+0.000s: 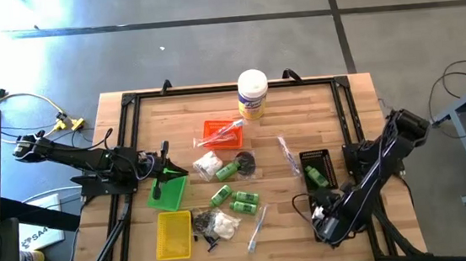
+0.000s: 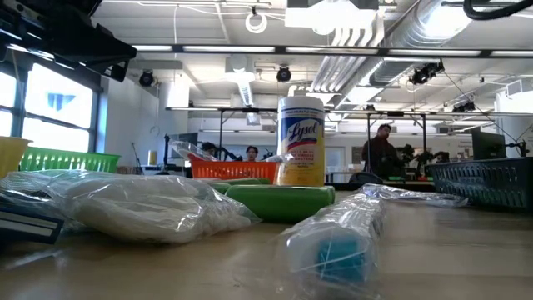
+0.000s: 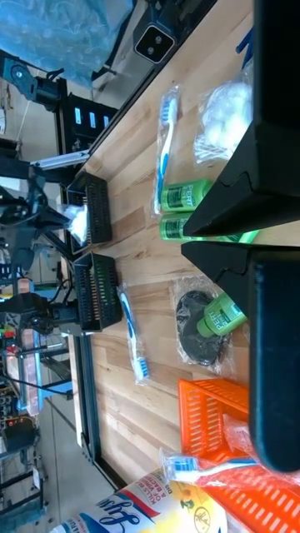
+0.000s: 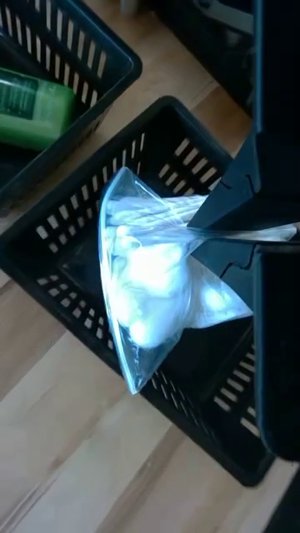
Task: Pick & Place Travel size toiletries
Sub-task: Put the white cotton pack into the bottom black bin
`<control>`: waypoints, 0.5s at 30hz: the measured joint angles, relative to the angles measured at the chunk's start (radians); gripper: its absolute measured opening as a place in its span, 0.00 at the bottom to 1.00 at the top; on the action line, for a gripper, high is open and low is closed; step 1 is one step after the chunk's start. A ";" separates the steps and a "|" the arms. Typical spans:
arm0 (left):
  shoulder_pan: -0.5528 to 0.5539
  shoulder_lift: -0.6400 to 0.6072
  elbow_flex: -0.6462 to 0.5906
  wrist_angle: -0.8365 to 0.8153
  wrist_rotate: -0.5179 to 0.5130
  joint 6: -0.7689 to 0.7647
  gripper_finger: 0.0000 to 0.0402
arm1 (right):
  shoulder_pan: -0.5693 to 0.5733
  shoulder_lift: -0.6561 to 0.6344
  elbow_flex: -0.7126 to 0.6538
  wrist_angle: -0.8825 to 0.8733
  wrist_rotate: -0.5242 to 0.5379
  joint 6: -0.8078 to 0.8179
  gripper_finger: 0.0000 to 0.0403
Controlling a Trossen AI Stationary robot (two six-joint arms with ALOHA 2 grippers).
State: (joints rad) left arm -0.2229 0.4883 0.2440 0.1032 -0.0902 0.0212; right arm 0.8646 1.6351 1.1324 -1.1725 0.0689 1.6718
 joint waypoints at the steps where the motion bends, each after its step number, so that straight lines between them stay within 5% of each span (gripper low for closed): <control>1: 0.000 0.000 0.000 0.000 0.000 0.000 0.05 | 0.000 0.007 0.000 0.000 0.000 0.000 0.01; 8: 0.000 0.000 0.000 0.000 0.000 0.000 0.05 | 0.000 0.015 0.000 0.000 0.004 0.000 0.05; 15: 0.000 0.000 0.000 0.000 0.000 0.000 0.05 | 0.000 0.015 0.000 0.000 0.005 0.000 0.20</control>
State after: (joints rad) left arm -0.2230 0.4881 0.2440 0.1028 -0.0906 0.0212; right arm 0.8642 1.6501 1.1324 -1.1725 0.0734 1.6717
